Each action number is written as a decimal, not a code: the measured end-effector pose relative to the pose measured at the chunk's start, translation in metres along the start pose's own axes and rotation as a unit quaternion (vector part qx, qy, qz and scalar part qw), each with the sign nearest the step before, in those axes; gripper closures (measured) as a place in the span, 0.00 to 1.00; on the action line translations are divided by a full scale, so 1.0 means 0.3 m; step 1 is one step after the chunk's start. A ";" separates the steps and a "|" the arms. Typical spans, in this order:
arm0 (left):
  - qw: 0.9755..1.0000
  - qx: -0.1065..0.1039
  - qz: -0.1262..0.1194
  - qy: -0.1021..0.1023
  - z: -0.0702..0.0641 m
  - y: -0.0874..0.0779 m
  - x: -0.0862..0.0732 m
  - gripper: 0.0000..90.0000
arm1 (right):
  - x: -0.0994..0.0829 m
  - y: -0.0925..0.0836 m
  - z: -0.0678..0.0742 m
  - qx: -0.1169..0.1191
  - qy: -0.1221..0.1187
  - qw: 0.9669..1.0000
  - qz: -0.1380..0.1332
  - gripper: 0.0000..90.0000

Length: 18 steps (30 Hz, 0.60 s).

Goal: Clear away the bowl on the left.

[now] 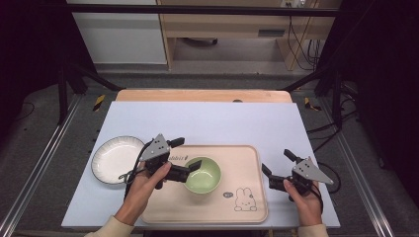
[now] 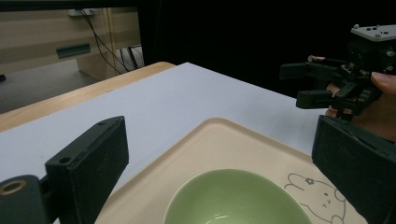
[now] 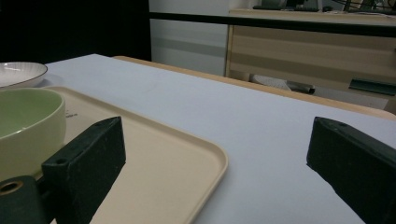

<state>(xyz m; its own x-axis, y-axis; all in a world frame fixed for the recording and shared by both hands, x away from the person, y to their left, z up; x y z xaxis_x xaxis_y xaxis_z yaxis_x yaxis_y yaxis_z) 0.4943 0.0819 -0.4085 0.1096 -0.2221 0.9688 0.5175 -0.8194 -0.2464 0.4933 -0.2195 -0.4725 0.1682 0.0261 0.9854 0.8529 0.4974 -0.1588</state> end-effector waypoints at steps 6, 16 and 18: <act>1.000 0.000 -0.003 0.006 0.003 -0.023 0.008 0.04 | 0.006 -0.001 0.005 0.004 -0.005 1.000 -0.007 0.05; 1.000 0.011 -0.011 0.007 0.026 -0.068 0.012 0.04 | 0.015 -0.005 0.017 0.012 -0.022 1.000 -0.019 0.05; 1.000 0.013 -0.012 0.007 0.033 -0.083 0.012 0.04 | 0.018 -0.007 0.021 0.013 -0.023 0.999 -0.023 0.05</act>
Point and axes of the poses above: each handheld gripper's, and its own axes: y roughly forward along the jaws, x roughly out of its top, z roughly to its left, the point moved 8 cm from there along y, roughly forward along the jaws, and after that the axes turned 5 degrees about y, right-handed, at the moved point
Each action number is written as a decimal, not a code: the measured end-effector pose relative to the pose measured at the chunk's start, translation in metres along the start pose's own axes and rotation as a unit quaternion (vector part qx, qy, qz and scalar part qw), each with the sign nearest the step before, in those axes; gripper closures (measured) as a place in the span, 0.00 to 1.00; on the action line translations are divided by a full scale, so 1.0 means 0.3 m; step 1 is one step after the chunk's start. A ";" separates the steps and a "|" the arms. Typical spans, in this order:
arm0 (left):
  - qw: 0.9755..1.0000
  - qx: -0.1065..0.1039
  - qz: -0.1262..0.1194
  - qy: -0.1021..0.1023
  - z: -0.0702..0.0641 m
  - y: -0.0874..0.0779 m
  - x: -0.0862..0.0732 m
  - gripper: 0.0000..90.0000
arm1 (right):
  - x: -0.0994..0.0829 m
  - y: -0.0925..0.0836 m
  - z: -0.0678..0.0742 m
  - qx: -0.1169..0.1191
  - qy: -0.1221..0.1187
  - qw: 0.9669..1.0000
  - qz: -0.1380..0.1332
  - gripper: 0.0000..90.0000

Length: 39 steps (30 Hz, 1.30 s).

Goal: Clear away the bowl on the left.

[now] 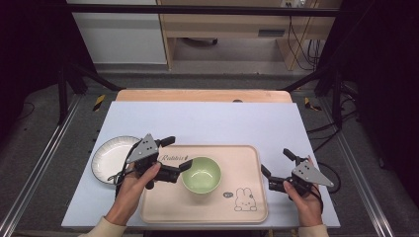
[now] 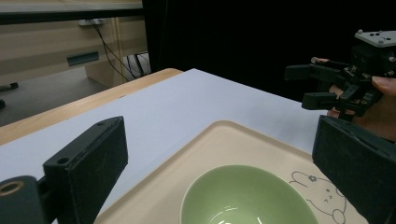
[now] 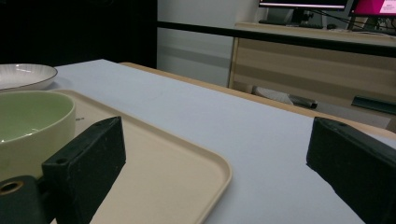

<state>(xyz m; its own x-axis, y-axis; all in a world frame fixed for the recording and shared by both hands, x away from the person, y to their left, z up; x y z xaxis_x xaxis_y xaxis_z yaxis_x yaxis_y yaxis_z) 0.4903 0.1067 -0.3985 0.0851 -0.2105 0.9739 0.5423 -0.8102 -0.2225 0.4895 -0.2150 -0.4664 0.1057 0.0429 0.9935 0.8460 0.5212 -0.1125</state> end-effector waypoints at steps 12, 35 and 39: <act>1.000 0.025 -0.015 -0.003 0.065 -0.096 0.005 0.04 | 0.007 -0.002 0.009 0.003 -0.004 1.000 -0.006 0.05; 0.997 0.076 -0.025 -0.009 0.177 -0.262 -0.051 0.04 | 0.006 -0.003 0.014 0.002 -0.005 1.000 -0.004 0.05; 0.996 0.081 -0.027 -0.013 0.192 -0.286 -0.063 0.04 | 0.006 -0.003 0.013 0.001 -0.006 1.000 -0.005 0.05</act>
Point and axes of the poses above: each handheld gripper's, and its own axes: y roughly forward along the jaws, x roughly out of its top, z roughly to its left, the point moved 8 cm from there along y, roughly forward along the jaws, and after that the axes turned 5 degrees about y, right-handed, at the moved point
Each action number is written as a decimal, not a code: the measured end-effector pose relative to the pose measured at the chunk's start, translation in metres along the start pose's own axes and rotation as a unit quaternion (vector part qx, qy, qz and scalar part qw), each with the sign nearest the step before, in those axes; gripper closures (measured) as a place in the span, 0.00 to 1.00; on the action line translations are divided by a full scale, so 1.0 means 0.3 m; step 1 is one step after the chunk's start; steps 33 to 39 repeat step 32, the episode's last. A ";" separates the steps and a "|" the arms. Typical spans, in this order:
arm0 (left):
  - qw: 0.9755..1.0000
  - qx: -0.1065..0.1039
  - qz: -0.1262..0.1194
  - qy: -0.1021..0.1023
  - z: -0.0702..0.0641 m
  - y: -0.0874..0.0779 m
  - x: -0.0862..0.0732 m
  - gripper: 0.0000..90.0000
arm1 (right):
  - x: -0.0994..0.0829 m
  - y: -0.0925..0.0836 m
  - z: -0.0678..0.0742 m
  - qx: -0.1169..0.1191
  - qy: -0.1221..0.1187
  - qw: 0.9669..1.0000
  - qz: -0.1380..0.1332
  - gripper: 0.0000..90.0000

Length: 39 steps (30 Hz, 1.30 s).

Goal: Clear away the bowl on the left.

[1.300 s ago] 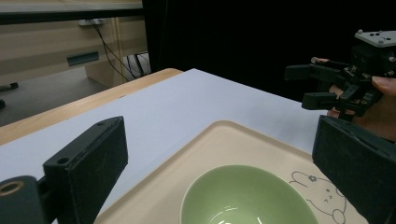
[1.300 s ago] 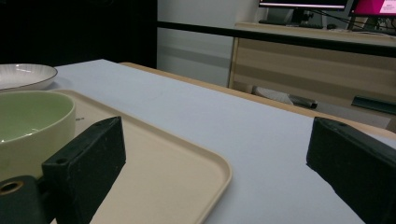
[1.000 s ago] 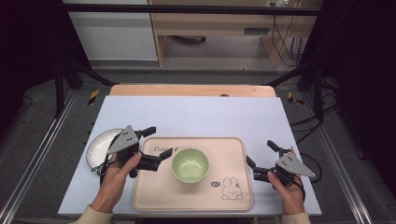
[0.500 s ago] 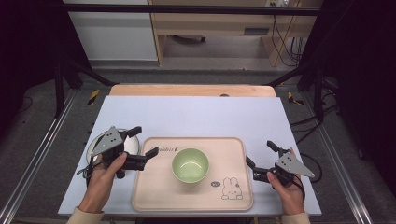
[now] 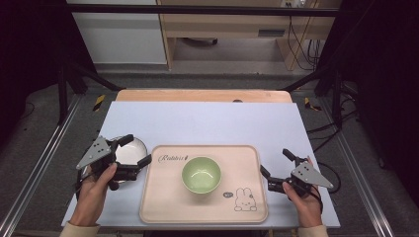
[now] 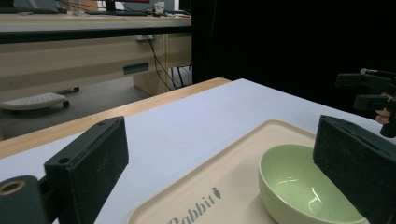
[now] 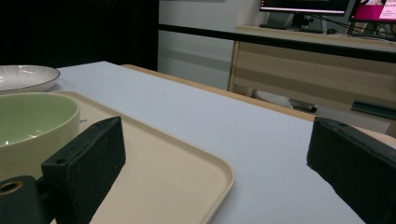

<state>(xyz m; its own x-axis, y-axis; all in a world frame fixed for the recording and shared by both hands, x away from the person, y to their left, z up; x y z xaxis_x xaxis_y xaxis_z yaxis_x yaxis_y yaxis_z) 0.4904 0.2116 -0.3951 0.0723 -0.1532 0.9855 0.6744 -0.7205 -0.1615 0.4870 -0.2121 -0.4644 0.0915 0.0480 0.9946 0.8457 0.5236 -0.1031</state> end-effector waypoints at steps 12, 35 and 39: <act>0.999 0.028 0.002 -0.016 0.055 -0.083 -0.080 0.05 | -0.003 0.003 0.003 0.002 -0.003 1.000 0.003 0.05; 0.999 0.028 0.030 -0.024 0.031 -0.062 -0.224 0.05 | -0.005 0.006 0.009 0.006 -0.003 1.000 0.005 0.05; 0.999 0.028 0.030 -0.024 0.031 -0.062 -0.224 0.05 | -0.005 0.006 0.009 0.006 -0.003 1.000 0.005 0.05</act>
Point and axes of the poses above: each handheld gripper's, and its own axes: y roughly forward along the jaws, x roughly out of its top, z roughly to its left, the point moved 8 cm from there along y, roughly forward along the jaws, and after that the axes turned 5 degrees about y, right-handed, at the moved point
